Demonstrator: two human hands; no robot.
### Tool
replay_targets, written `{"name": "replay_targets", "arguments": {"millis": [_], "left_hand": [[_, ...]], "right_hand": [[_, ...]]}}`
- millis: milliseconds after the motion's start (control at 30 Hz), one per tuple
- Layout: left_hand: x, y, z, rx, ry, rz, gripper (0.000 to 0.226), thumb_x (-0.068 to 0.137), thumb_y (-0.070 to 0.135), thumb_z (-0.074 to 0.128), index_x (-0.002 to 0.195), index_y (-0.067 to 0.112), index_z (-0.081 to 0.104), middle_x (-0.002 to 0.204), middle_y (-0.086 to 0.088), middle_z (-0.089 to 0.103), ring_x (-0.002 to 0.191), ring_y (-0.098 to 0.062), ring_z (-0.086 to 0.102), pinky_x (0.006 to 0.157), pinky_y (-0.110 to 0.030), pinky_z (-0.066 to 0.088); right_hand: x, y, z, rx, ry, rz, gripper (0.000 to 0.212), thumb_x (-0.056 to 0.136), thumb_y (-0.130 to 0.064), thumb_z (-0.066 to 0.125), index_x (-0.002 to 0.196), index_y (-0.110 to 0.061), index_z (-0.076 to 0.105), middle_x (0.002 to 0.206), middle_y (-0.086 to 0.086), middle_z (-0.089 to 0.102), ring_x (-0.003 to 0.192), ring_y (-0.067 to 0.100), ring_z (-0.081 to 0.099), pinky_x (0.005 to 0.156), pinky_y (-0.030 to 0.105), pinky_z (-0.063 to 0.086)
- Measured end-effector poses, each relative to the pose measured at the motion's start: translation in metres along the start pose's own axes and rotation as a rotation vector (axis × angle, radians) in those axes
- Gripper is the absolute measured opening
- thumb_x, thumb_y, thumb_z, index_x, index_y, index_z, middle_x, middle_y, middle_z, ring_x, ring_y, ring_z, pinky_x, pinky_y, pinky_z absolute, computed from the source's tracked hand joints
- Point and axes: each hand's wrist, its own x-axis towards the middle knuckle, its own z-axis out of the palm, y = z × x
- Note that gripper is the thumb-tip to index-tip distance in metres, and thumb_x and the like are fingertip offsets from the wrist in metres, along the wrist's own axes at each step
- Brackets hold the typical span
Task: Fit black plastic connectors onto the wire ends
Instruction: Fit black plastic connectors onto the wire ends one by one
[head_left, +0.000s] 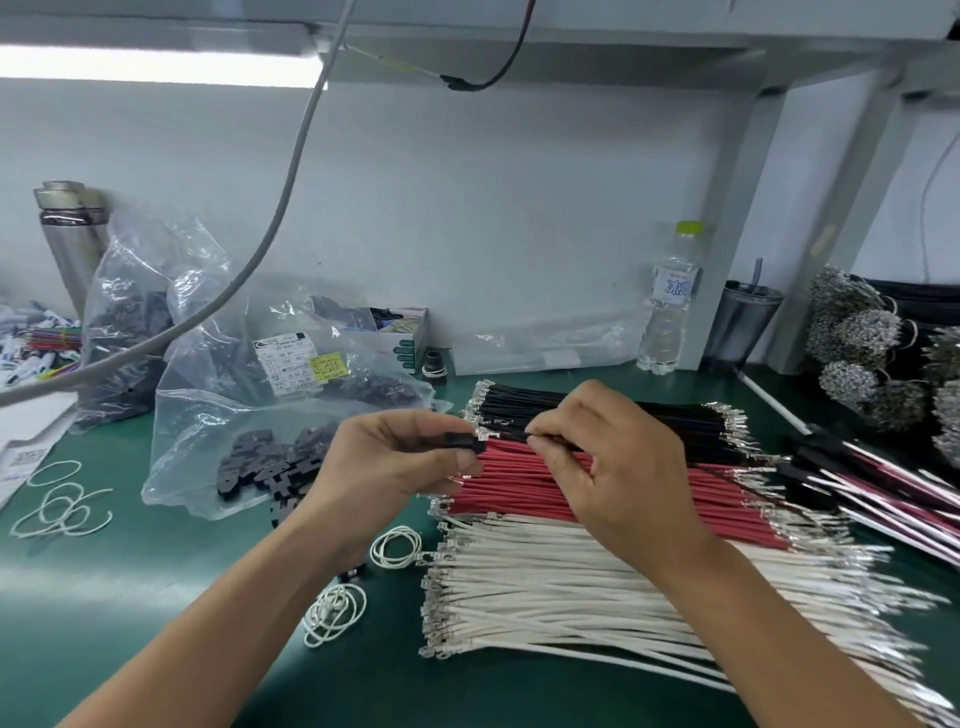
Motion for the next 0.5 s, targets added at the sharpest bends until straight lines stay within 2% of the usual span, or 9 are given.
{"name": "replay_targets", "arguments": {"millis": [167,500], "left_hand": [[-0.0012,-0.0013,0.0025,0.001,-0.031,-0.001,0.038,0.055,0.022,0.091,0.091,0.016,0.083,0.093,-0.017,0.079,0.084,-0.027,0.078,0.074,-0.032,0.064],[-0.0043,0.0009,0.004,0.038,-0.04,0.037,0.032,0.06,0.015,0.088,0.091,0.014,0.084,0.093,-0.014,0.08,0.081,-0.024,0.077,0.071,-0.026,0.062]], "right_hand": [[-0.0023,0.0005,-0.0019,0.045,-0.014,0.016,0.009,0.094,-0.028,0.067,0.091,-0.025,0.075,0.083,-0.014,0.057,0.073,0.001,0.051,0.063,0.018,0.042],[0.0011,0.0021,-0.0062,0.127,-0.118,0.064,0.003,0.089,-0.027,0.074,0.089,-0.027,0.077,0.083,-0.016,0.059,0.073,0.001,0.053,0.064,0.023,0.043]]}}
